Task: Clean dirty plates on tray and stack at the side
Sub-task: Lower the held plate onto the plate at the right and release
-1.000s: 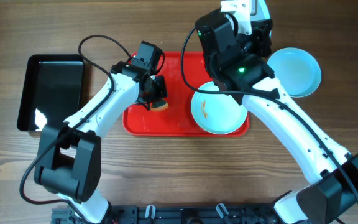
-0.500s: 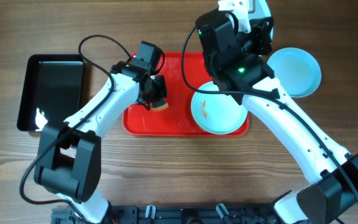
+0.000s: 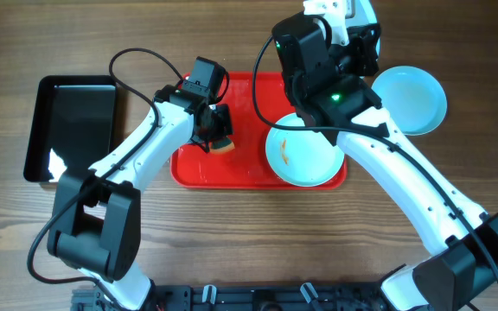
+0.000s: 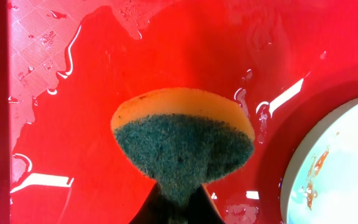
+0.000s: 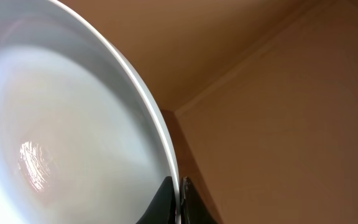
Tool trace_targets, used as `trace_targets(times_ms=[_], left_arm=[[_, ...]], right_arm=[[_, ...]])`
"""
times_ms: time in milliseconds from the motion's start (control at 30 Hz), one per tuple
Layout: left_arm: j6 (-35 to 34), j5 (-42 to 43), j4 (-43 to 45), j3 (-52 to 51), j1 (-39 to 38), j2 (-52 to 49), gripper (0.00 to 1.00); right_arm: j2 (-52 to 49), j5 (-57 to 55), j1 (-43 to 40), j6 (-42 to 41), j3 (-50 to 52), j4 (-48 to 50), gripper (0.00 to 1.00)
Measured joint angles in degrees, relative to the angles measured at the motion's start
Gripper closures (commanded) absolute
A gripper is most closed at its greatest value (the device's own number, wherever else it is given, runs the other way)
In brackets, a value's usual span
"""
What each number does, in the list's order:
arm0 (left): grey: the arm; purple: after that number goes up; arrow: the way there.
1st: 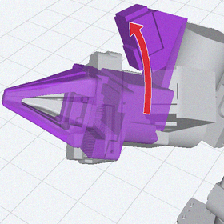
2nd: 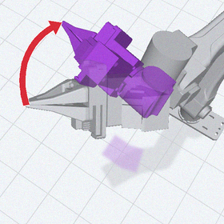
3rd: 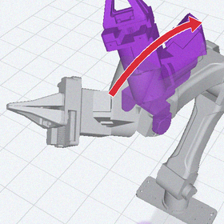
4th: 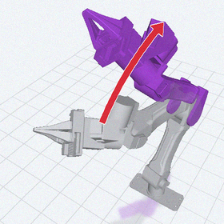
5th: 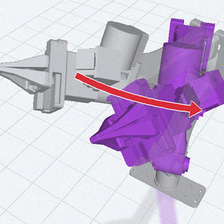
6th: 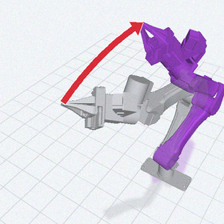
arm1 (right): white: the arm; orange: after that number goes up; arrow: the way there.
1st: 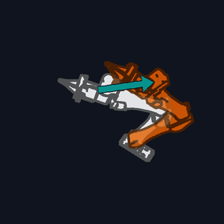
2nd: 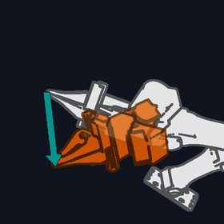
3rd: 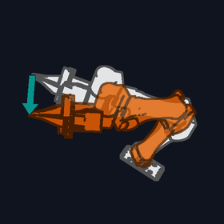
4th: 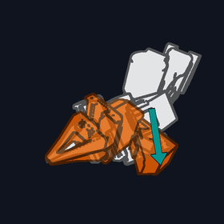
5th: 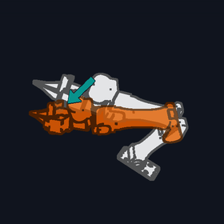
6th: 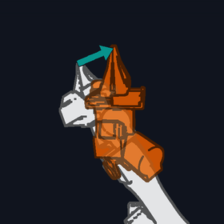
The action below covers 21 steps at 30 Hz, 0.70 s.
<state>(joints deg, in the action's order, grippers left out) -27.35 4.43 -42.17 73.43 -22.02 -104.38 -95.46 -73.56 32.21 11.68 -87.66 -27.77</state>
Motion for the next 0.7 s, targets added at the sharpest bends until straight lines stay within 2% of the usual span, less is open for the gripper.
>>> trace_targets(times_ms=[700], left_arm=[[0.0, 0.0, 0.7, 0.0, 0.0, 0.0, 0.96]], right_arm=[[0.0, 1.9, 0.0, -1.4, 0.0, -0.4, 0.96]])
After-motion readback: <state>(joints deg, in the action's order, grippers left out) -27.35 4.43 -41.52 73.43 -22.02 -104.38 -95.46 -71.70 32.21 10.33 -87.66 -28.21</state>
